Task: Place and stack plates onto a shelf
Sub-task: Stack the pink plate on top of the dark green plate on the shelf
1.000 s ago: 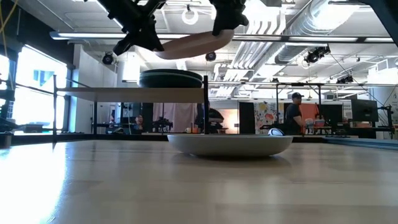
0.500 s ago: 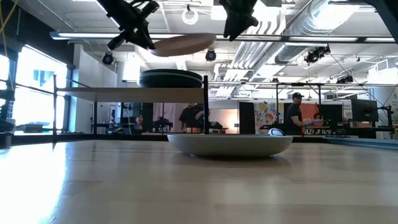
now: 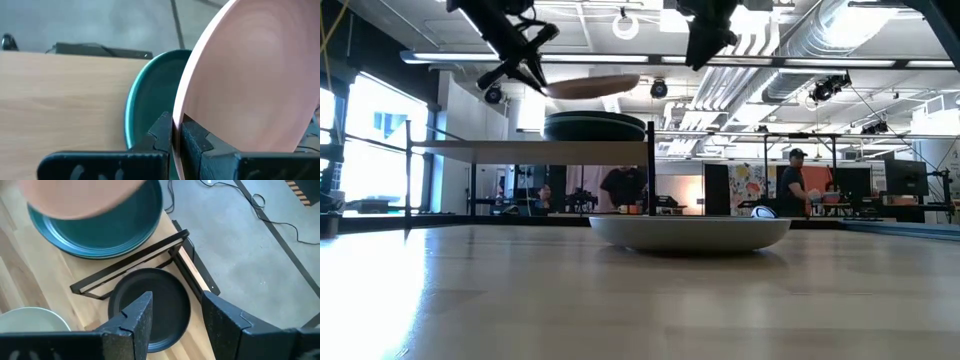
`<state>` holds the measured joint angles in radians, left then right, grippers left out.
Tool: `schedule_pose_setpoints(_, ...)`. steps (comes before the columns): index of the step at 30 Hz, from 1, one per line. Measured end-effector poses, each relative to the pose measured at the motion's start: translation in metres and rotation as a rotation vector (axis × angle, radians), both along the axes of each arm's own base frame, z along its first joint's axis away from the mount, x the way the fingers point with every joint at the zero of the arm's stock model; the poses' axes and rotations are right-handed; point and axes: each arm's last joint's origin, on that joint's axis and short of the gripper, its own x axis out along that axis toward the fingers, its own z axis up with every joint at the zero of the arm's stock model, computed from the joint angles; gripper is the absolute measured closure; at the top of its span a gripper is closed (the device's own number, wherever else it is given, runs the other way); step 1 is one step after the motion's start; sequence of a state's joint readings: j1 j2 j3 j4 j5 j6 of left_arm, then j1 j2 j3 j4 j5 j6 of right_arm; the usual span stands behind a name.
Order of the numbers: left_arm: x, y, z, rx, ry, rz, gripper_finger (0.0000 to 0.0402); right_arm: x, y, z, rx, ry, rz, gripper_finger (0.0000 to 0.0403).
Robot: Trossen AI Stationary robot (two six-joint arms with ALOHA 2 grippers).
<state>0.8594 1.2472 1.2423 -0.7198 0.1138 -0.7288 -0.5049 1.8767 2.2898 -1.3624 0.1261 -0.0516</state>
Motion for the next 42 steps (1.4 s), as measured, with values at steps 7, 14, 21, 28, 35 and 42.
schedule_pose_setpoints(7,0.009,0.016,-0.019,-0.076,0.037,-0.015,0.0394,0.000,0.000,0.000,0.001,0.000,0.004,0.0256)
schedule_pose_setpoints(14,0.015,0.022,-0.034,-0.139,0.076,-0.045,0.0394,0.000,0.000,0.000,0.002,0.000,0.003,0.0256)
schedule_pose_setpoints(21,0.016,0.024,-0.036,-0.143,0.085,-0.045,0.0394,0.000,0.000,0.000,0.007,-0.003,-0.005,0.0256)
schedule_pose_setpoints(28,0.014,0.025,-0.036,-0.140,0.091,-0.040,0.0394,0.000,0.000,0.000,0.007,-0.002,-0.005,0.0256)
schedule_pose_setpoints(35,0.014,0.025,-0.036,-0.131,0.097,-0.052,0.0378,0.000,0.001,-0.001,0.011,0.004,-0.005,0.0256)
schedule_pose_setpoints(42,0.014,0.025,-0.036,-0.128,0.100,-0.051,0.0341,0.000,0.001,-0.001,0.011,0.005,-0.005,0.0256)
